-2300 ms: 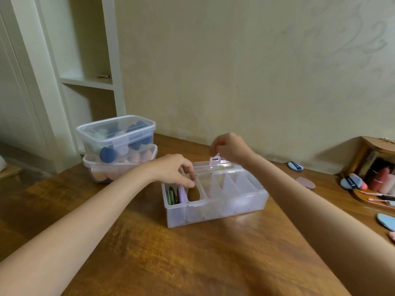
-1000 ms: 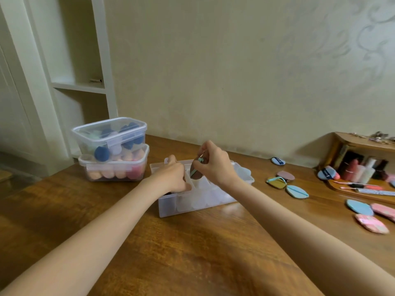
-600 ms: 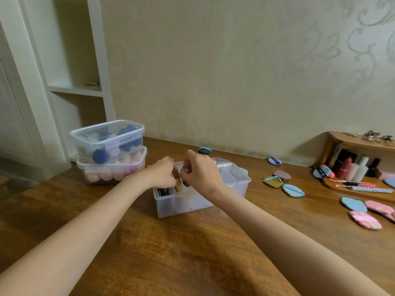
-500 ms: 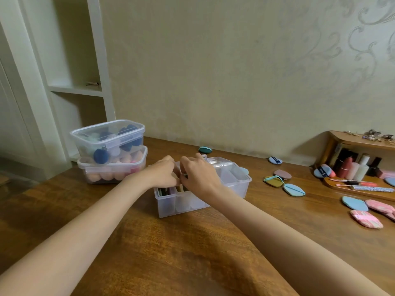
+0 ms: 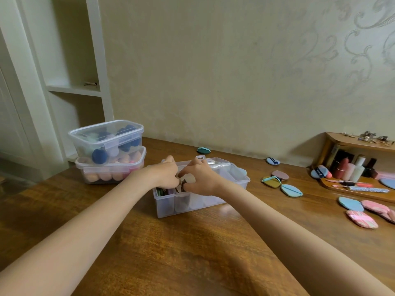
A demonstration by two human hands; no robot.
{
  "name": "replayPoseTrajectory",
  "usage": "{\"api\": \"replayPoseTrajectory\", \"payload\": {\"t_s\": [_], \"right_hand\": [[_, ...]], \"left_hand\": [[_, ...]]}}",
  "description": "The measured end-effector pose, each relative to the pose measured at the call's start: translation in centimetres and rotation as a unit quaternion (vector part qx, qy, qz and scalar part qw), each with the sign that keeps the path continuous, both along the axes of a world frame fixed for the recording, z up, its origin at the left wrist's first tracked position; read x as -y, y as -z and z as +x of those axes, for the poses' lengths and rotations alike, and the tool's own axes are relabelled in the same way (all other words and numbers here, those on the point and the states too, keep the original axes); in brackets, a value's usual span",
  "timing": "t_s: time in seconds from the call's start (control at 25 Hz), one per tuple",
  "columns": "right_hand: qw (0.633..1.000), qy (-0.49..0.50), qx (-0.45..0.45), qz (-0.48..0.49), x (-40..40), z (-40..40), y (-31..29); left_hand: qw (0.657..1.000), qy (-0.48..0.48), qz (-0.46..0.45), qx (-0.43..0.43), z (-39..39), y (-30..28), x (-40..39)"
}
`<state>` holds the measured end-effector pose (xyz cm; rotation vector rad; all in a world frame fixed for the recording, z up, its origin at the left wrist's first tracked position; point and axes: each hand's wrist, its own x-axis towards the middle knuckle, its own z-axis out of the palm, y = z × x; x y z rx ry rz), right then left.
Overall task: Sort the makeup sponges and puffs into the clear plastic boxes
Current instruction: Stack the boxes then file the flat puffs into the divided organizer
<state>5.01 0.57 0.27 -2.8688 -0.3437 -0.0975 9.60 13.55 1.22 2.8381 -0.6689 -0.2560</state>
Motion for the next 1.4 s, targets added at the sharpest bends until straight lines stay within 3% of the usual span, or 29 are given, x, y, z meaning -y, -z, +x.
{"api": "replayPoseTrajectory", "payload": {"t_s": [0.2, 0.32, 0.44, 0.56, 0.76, 0.88, 1.0, 1.12, 1.24, 1.4], "right_hand": [[1.000, 0.009, 0.006, 0.020, 0.0, 0.9, 0.1], [0.993, -0.014, -0.044, 0.106, 1.5, 1.8, -1.7], [0.983, 0.088, 0.033, 0.159, 4.8, 6.2, -3.0], [0.983, 0.173, 0.008, 0.066, 7.1, 10.9, -2.3], [0.977, 0.156, -0.125, -0.077, 8.7, 17.9, 0.9], [0.960, 0.170, -0.157, -0.156, 10.0, 20.0, 2.3], [0.963, 0.152, -0.135, -0.175, 11.1, 20.5, 3.1], [0.988, 0.154, -0.021, -0.026, 10.6, 18.1, 1.5], [0.979, 0.142, 0.116, 0.091, 8.6, 13.6, -1.5], [0.974, 0.076, 0.178, 0.118, 4.9, 6.3, -3.4]], "left_hand": [[0.997, 0.075, 0.004, -0.004, -0.2, -0.9, -0.6], [0.993, 0.113, -0.013, -0.035, 0.3, -1.8, -1.4], [0.984, 0.155, 0.015, -0.089, 2.6, -3.1, -1.1], [0.975, 0.176, 0.033, -0.129, 5.0, -3.6, 0.5], [0.964, 0.203, -0.014, -0.171, 7.7, -2.0, 1.5], [0.959, 0.224, -0.041, -0.168, 8.4, -1.4, 1.2], [0.962, 0.218, -0.044, -0.160, 8.2, -1.2, 1.4], [0.968, 0.204, -0.029, -0.144, 7.3, -1.3, 1.7], [0.975, 0.191, -0.018, -0.112, 6.4, -1.4, 1.5], [0.984, 0.162, -0.012, -0.068, 4.1, -1.2, 0.6]]}}
